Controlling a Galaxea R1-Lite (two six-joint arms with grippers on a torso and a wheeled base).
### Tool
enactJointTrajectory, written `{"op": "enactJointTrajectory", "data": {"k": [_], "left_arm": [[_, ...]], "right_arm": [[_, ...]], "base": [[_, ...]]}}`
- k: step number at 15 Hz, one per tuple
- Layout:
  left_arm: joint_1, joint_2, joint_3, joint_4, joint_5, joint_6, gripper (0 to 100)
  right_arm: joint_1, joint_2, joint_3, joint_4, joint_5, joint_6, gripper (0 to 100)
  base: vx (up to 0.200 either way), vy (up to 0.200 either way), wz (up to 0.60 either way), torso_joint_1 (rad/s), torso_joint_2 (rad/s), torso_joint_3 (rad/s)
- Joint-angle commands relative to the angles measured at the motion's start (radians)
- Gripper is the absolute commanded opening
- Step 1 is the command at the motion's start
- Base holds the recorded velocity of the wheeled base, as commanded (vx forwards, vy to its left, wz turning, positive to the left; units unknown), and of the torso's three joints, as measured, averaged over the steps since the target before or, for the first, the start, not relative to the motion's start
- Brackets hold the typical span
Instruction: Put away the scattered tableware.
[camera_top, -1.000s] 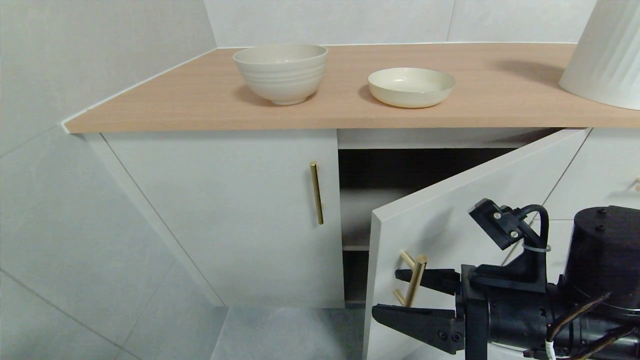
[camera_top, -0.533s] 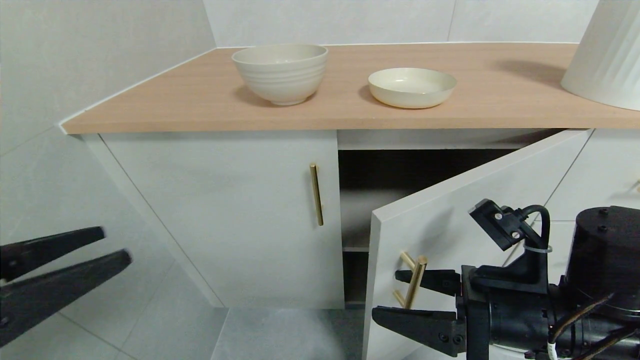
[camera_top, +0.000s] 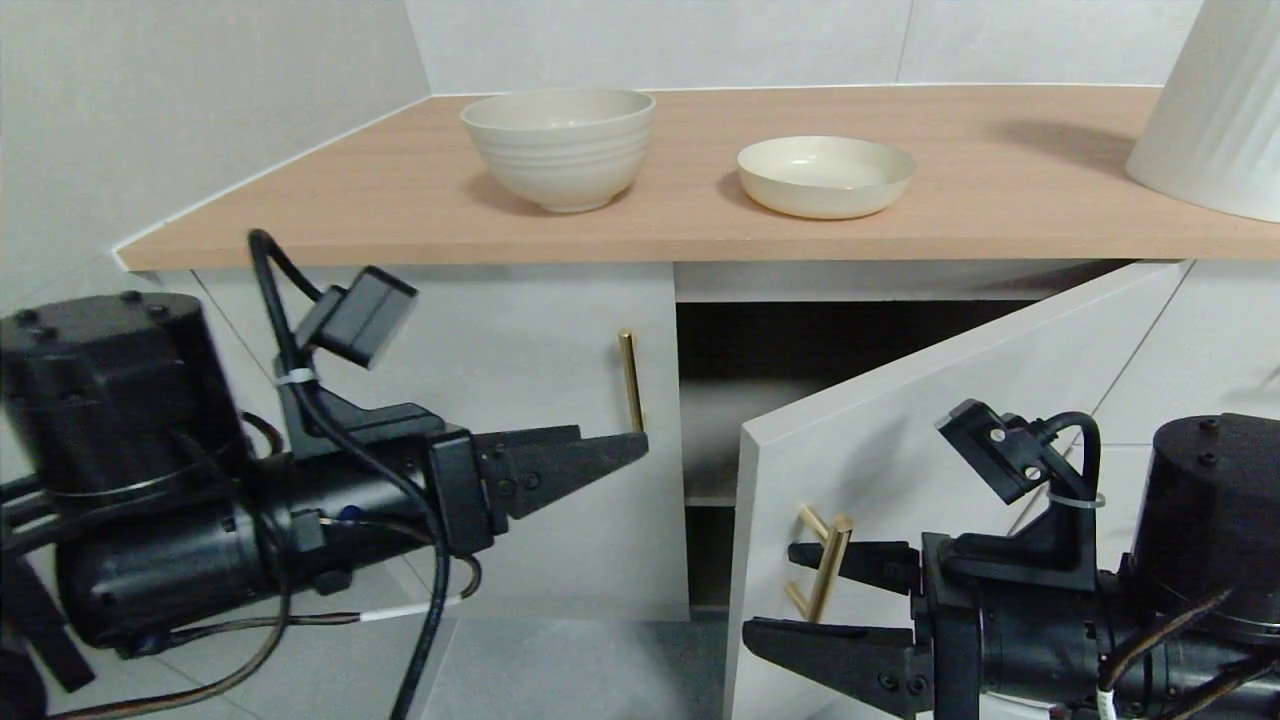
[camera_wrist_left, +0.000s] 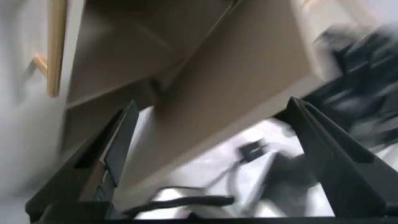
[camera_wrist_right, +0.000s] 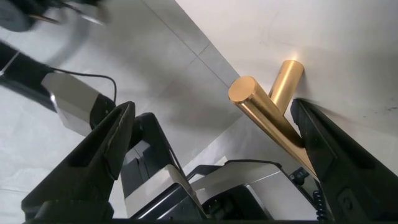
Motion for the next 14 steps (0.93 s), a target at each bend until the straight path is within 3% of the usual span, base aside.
{"op": "enactJointTrajectory", "data": {"k": [1,2,4,6,7,11,14], "left_arm": [[-0.025,0.154,-0.004,-0.049,0.013,0.079,100],[-0.027,0.179,-0.004,-0.052,0.018,0.104,100],[-0.047,0.243,-0.004,-0.086,0.031,0.107,100],[-0.065,0.283,0.002,-0.185,0.087,0.107,100],[-0.075,0.303,-0.004,-0.225,0.111,0.107,0],[-0.118,0.36,-0.01,-0.291,0.136,0.128,0],[-0.167,0.369,0.004,-0.311,0.134,0.173,0]], "right_arm": [[0.001,-0.003,0.001,-0.001,-0.004,-0.001,100],[0.001,-0.002,-0.001,-0.001,-0.004,-0.001,100],[0.001,-0.002,-0.001,-0.001,-0.004,-0.001,100],[0.0,-0.005,0.001,-0.001,-0.004,-0.003,100],[0.001,-0.005,0.001,-0.001,-0.004,-0.003,100],[0.0,0.0,0.005,-0.001,-0.004,-0.004,100],[0.0,-0.002,0.011,-0.001,-0.004,-0.006,100]], "base": [[0.0,0.0,0.0,0.0,0.0,0.0],[0.0,0.0,0.0,0.0,0.0,0.0],[0.0,0.0,0.0,0.0,0.0,0.0],[0.0,0.0,0.0,0.0,0.0,0.0],[0.0,0.0,0.0,0.0,0.0,0.0],[0.0,0.0,0.0,0.0,0.0,0.0],[0.0,0.0,0.0,0.0,0.0,0.0]]}}
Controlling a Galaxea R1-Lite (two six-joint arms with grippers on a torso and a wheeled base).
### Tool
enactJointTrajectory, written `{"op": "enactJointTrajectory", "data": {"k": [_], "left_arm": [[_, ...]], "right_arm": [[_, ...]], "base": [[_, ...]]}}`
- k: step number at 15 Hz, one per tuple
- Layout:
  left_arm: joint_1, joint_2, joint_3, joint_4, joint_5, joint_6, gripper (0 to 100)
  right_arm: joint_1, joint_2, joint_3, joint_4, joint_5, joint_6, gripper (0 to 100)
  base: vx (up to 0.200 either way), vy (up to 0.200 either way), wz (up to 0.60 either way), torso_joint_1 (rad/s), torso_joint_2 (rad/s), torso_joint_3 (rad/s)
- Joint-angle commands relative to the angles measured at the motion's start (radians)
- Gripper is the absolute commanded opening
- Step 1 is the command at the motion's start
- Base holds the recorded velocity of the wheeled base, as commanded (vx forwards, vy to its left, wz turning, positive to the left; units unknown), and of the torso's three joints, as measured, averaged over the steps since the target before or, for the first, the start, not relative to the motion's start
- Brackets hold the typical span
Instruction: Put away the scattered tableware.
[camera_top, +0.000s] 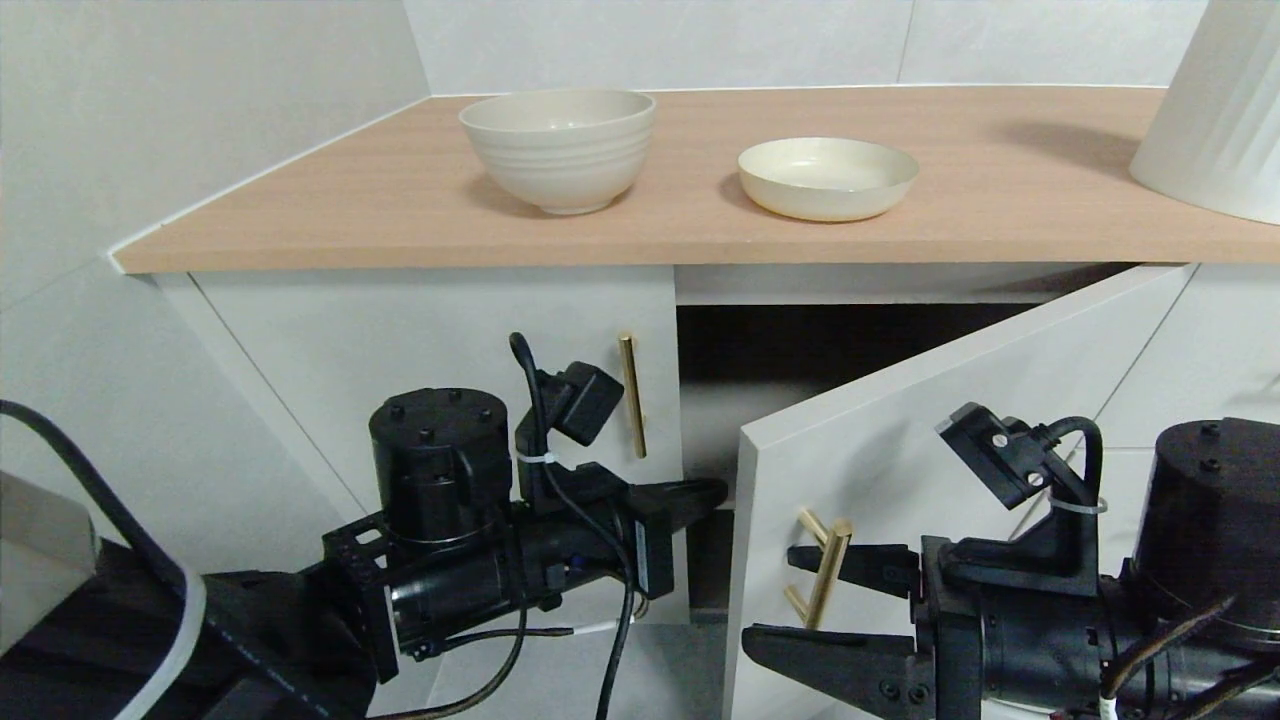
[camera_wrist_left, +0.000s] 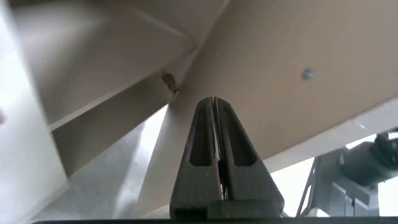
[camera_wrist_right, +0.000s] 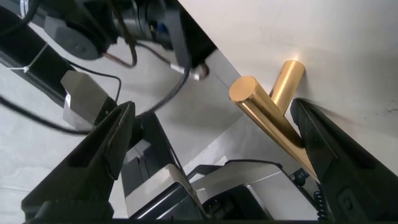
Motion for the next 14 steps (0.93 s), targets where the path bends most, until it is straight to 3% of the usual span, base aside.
{"op": "enactJointTrajectory", "data": {"k": [1,3,5,6,9,14], "left_arm": [[-0.027,0.017,0.006,-0.008,-0.003,0.012,0],[-0.05,0.068,-0.019,-0.051,-0.008,0.058,0],[-0.058,0.102,-0.039,-0.068,-0.008,0.072,0],[-0.062,0.135,-0.051,-0.122,-0.008,0.085,0],[-0.073,0.189,-0.06,-0.237,-0.028,0.081,0],[-0.102,0.192,-0.065,-0.283,-0.029,0.079,0]], "right_arm": [[0.0,0.0,0.006,0.003,0.0,0.0,100],[0.0,-0.004,0.006,0.003,-0.001,-0.002,100],[0.0,-0.004,0.006,0.003,-0.003,-0.003,100],[0.0,-0.013,0.01,0.003,-0.006,-0.003,100],[-0.055,-0.069,0.054,0.003,-0.004,-0.002,100],[-0.147,-0.13,0.132,0.003,-0.004,-0.003,100]], "base": [[0.0,0.0,0.0,0.0,0.0,0.0],[0.0,0.0,0.0,0.0,0.0,0.0],[0.0,0.0,0.0,0.0,0.0,0.0],[0.0,0.0,0.0,0.0,0.0,0.0],[0.0,0.0,0.0,0.0,0.0,0.0],[0.0,0.0,0.0,0.0,0.0,0.0]]}}
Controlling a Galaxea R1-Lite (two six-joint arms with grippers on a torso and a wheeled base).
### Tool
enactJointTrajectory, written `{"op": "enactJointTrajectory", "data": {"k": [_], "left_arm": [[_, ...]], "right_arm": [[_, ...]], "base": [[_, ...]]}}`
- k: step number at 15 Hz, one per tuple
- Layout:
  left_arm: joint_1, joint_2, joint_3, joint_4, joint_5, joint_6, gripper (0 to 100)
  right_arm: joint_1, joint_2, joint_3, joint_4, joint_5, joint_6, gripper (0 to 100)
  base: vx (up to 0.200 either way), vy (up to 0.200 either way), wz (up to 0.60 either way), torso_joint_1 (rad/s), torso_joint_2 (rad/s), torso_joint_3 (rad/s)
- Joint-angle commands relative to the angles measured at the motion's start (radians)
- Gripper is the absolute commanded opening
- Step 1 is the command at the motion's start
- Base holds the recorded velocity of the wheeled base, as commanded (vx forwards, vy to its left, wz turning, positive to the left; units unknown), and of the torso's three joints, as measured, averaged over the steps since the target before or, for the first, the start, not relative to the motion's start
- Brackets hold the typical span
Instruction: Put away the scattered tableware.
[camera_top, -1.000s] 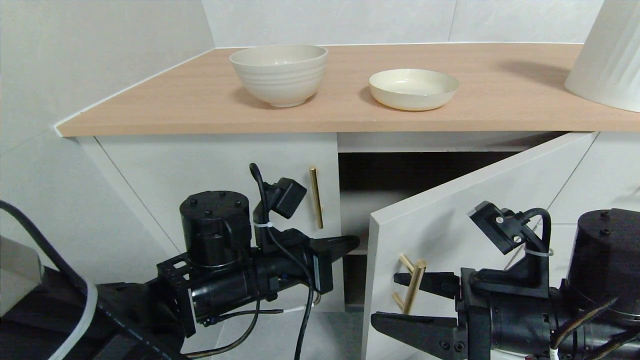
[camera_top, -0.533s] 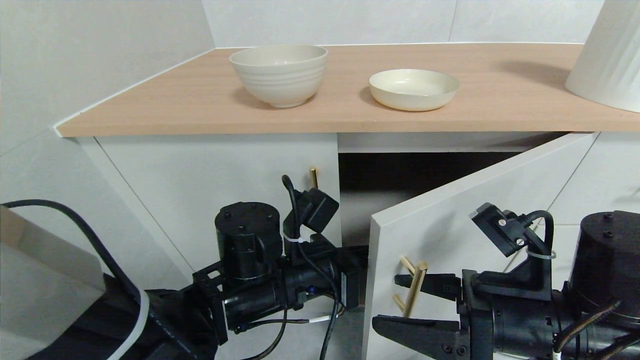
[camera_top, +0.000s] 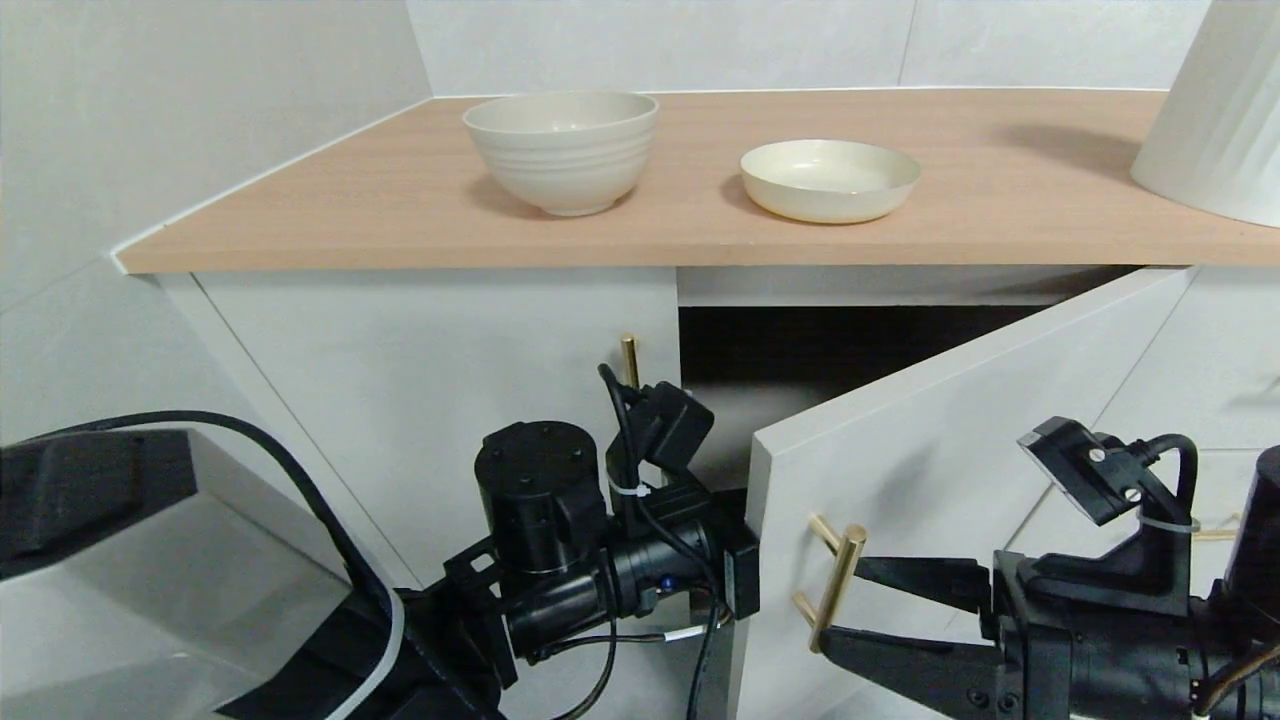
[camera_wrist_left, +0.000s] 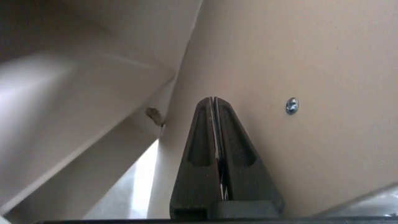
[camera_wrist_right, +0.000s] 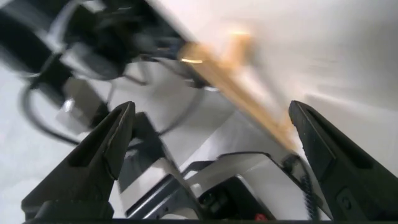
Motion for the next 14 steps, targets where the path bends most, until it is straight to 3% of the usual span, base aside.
{"op": "enactJointTrajectory", "data": {"k": [1,11,14], "left_arm": [[-0.016,-0.025,0.013,-0.001,0.0,-0.004,0],[-0.037,-0.068,0.055,-0.003,0.0,-0.01,0],[-0.043,-0.063,0.044,-0.004,0.0,-0.032,0]], "right_arm": [[-0.028,-0.024,0.025,-0.001,-0.005,-0.001,100],[-0.028,-0.196,0.11,0.008,-0.002,-0.003,100],[-0.028,-0.205,0.123,0.008,-0.002,-0.003,100]], "base": [[0.0,0.0,0.0,0.0,0.0,0.0],[0.0,0.0,0.0,0.0,0.0,0.0],[-0.2,0.0,0.0,0.001,0.0,0.004]]}}
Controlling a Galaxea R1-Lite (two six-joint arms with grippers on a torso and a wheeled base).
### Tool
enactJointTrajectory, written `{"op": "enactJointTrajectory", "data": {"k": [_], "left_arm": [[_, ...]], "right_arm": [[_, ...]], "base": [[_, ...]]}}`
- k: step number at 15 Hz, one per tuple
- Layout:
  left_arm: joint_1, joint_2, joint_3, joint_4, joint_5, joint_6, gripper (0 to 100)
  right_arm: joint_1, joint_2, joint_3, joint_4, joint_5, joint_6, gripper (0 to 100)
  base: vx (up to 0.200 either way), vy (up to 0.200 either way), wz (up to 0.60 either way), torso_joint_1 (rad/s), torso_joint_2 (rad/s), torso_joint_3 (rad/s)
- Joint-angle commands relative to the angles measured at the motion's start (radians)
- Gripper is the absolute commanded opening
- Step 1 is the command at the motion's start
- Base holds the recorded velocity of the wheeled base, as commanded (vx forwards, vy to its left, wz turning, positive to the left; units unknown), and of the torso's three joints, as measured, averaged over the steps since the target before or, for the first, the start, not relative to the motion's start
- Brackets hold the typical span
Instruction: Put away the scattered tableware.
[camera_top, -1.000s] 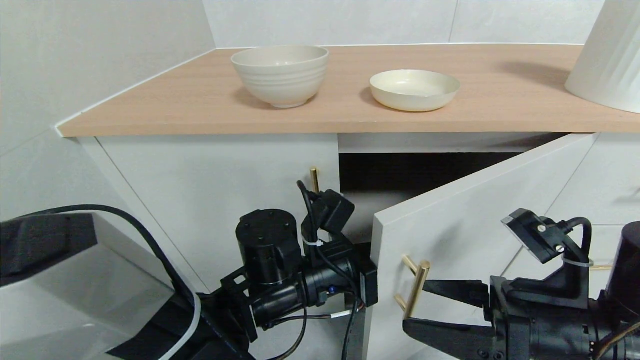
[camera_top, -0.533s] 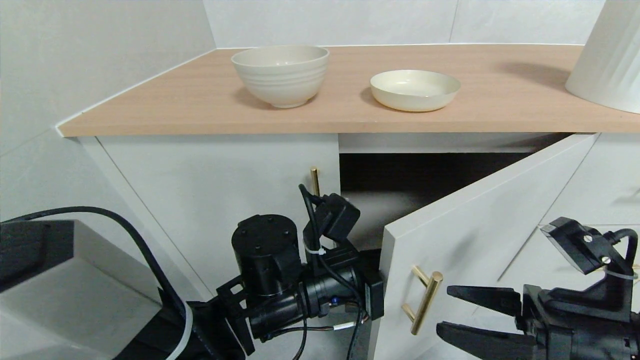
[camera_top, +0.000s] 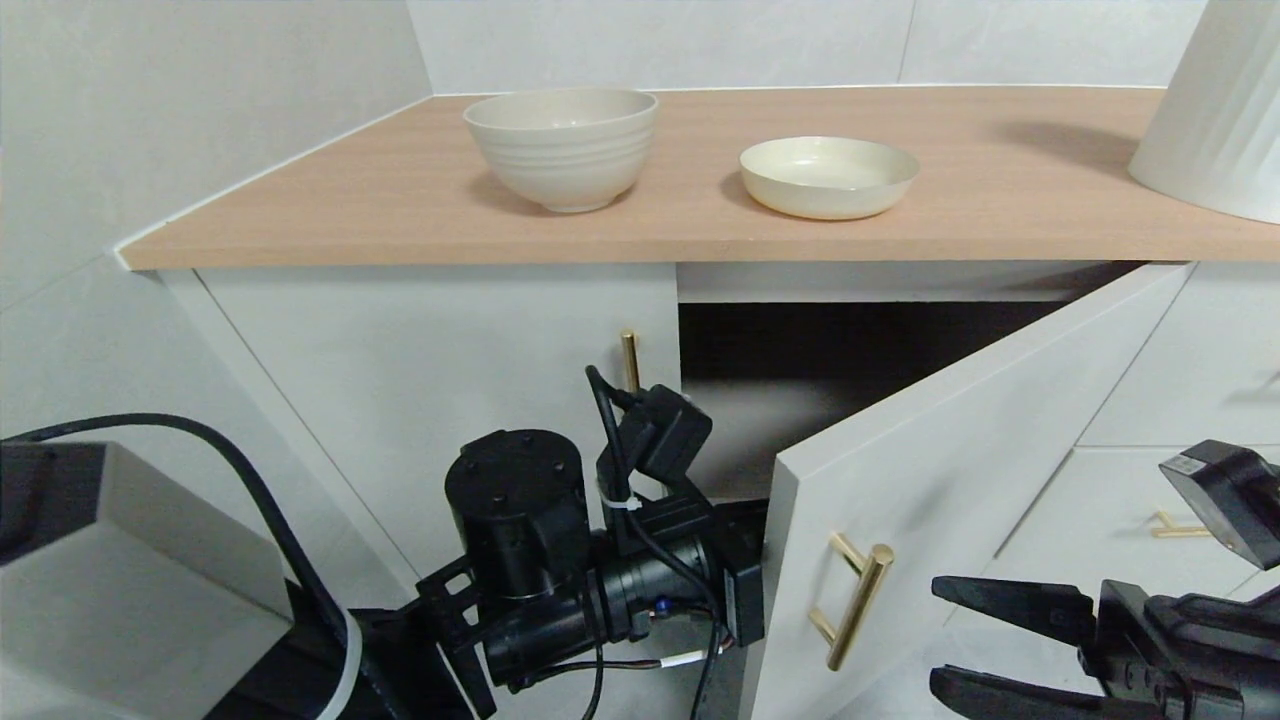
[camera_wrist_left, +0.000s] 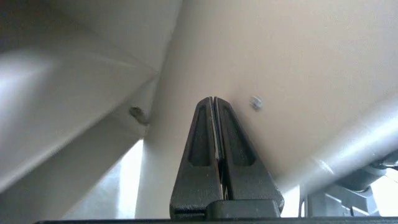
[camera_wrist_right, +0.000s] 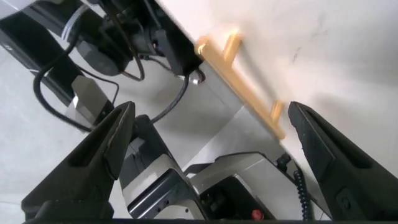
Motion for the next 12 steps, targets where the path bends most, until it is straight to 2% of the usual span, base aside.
{"op": "enactJointTrajectory", "data": {"k": [1,2,7,12], "left_arm": [[-0.002,0.003,-0.014,0.003,-0.002,-0.001,0],[-0.002,0.014,-0.026,0.006,-0.004,-0.003,0],[-0.002,0.109,-0.091,0.006,-0.002,-0.007,0],[-0.002,0.104,-0.095,0.006,-0.002,-0.007,0]], "right_arm": [[0.0,-0.015,0.007,-0.001,0.001,0.0,100],[0.0,-0.015,0.007,-0.001,0.001,0.0,100],[0.0,-0.023,0.007,-0.001,0.001,-0.002,100],[0.004,-0.052,0.027,0.0,0.004,-0.032,100]], "base": [[-0.2,0.0,0.0,0.017,0.0,-0.007],[-0.2,0.0,0.0,0.002,0.0,0.002],[0.0,0.0,0.0,0.0,0.0,0.0],[0.0,0.0,0.0,0.0,0.0,0.0]]}}
